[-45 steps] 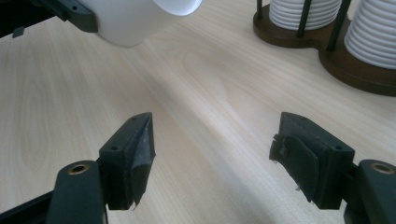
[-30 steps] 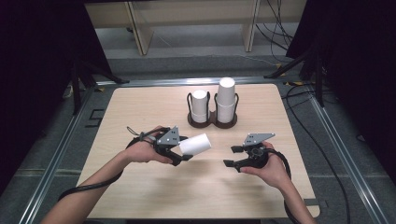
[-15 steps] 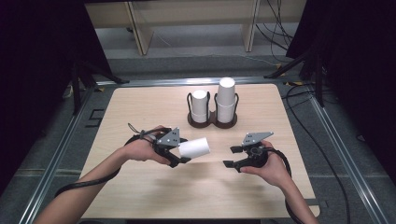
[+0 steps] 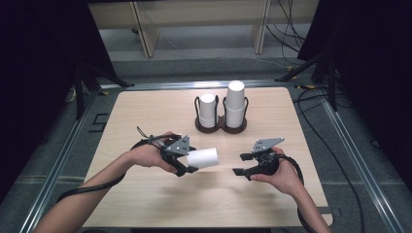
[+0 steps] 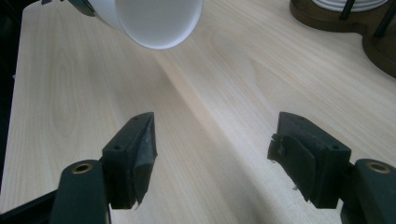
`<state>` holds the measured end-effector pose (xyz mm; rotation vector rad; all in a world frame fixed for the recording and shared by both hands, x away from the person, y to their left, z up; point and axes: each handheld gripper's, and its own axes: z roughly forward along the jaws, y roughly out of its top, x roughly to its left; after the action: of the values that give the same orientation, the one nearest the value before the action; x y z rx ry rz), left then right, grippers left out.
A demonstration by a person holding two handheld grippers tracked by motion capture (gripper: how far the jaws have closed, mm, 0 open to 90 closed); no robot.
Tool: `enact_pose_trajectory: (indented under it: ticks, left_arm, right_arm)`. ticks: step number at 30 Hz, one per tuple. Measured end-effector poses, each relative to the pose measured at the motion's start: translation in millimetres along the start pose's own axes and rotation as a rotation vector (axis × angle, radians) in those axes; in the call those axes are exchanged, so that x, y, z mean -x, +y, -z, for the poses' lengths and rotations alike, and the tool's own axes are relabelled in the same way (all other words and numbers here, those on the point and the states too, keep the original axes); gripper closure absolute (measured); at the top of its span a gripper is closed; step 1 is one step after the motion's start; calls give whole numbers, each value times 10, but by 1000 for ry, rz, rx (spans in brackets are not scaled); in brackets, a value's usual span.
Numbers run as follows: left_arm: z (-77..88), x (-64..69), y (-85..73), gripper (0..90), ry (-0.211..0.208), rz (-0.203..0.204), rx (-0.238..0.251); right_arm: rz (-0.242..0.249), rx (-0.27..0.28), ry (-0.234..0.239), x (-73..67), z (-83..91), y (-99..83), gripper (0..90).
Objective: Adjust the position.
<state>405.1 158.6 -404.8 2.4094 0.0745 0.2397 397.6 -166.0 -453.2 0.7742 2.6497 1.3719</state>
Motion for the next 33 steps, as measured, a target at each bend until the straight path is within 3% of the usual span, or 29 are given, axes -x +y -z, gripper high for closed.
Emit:
enact_pose_trajectory:
  ticks: [4,7,9,12,14,15,16,20,22,33]
  left_arm:
    - [10,6,24,324,-5,-16,-19]
    - [20,0,35,324,-11,-31,-32]
    - [23,-11,38,324,-8,-30,-39]
    - [34,-24,45,325,-5,-34,-50]
    - [33,-10,56,325,-10,-20,-39]
    - [35,-9,60,325,-12,-24,-41]
    - [45,-15,68,325,-14,-43,-57]
    - [50,-13,88,325,-19,-48,-72]
    - [50,-16,94,325,-17,-51,-74]
    - [43,-31,131,326,-19,-70,-96]
  right_arm:
    - [5,-4,2,-5,1,9,304]
    - [-22,-16,12,-28,-2,9,304]
    - [14,-15,8,-5,-9,17,305]
    - [10,-22,7,-16,-10,34,305]
    - [-22,-29,13,-43,-8,39,305]
    - [13,-21,10,-17,-14,46,306]
    - [13,-23,9,-16,-16,47,306]
    - [-4,-38,20,-29,-25,56,306]
    - [18,-32,14,-16,-28,65,306]
    - [11,-53,22,-38,-44,58,307]
